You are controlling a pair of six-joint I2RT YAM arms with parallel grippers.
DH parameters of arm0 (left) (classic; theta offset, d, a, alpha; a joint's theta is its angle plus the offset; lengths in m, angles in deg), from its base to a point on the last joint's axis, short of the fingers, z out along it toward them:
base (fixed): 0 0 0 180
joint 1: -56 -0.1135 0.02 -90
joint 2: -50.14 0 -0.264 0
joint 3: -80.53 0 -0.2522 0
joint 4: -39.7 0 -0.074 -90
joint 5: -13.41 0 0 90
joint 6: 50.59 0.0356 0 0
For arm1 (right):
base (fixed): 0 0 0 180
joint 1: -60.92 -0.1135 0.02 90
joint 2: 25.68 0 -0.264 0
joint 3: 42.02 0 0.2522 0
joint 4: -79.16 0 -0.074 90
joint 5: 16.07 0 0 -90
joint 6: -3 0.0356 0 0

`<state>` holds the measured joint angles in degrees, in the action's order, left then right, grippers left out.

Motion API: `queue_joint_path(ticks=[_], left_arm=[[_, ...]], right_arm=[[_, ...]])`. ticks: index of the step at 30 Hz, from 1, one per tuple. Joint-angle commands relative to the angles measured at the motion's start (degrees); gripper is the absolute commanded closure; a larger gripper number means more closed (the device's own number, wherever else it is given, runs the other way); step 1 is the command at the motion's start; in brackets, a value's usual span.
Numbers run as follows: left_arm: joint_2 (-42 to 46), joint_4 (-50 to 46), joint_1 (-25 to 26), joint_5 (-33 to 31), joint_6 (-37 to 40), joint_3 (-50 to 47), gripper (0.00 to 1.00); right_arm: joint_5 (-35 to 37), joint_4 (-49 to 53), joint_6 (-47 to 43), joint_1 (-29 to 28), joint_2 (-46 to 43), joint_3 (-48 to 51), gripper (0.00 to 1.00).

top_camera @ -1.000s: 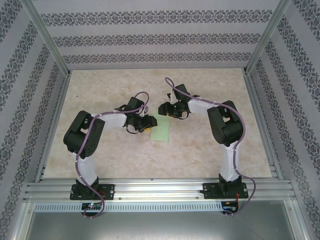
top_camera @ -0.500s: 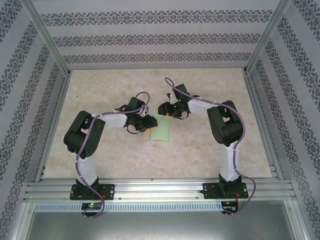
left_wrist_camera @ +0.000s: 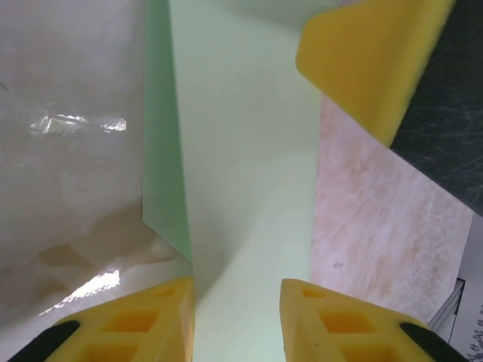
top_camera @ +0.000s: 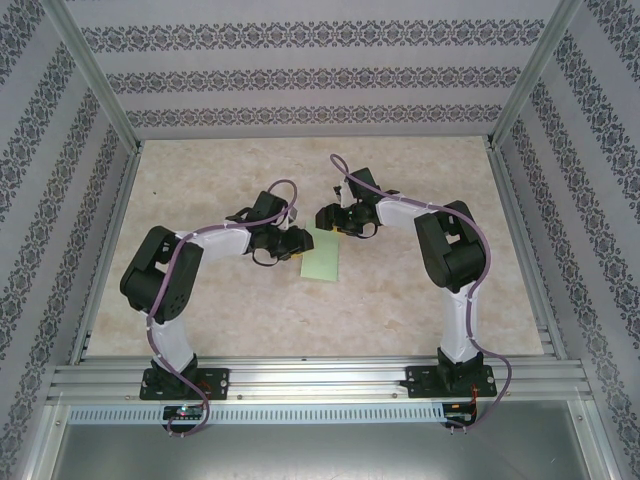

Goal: Fold a paper plane with a square sheet of paper (fold left side to right side)
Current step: Third fold the triangle at the center of the table.

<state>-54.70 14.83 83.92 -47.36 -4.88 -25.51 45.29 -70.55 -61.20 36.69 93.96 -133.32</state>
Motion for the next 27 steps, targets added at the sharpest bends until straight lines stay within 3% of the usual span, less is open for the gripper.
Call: queue_joint_path(ticks=[1, 5, 13, 17, 27], left_arm=[[1.7, -0.9, 0.7, -0.9, 0.3, -1.0, 0.65], [1.7, -1.0, 0.7, -0.9, 0.4, -1.2, 0.68], [1.7, -0.6, 0.7, -1.0, -0.1, -2.0, 0.87], [1.8, -0.6, 0.8, -0.9, -0.6, -2.2, 0.92], [3.3, 4.0, 0.8, -0.4, -8.4, -5.2, 0.98]], right_arm=[[0.6, 0.1, -0.7, 0.5, 2.0, -0.2, 0.39], [0.6, 0.1, -0.8, 0.5, 1.9, -0.2, 0.39], [0.1, -1.2, -1.3, 0.6, -0.2, 0.1, 0.37], [1.0, -2.1, -2.4, 0.7, -3.0, 0.9, 0.34], [9.0, -10.2, -7.1, -0.7, -26.7, 21.0, 0.26]])
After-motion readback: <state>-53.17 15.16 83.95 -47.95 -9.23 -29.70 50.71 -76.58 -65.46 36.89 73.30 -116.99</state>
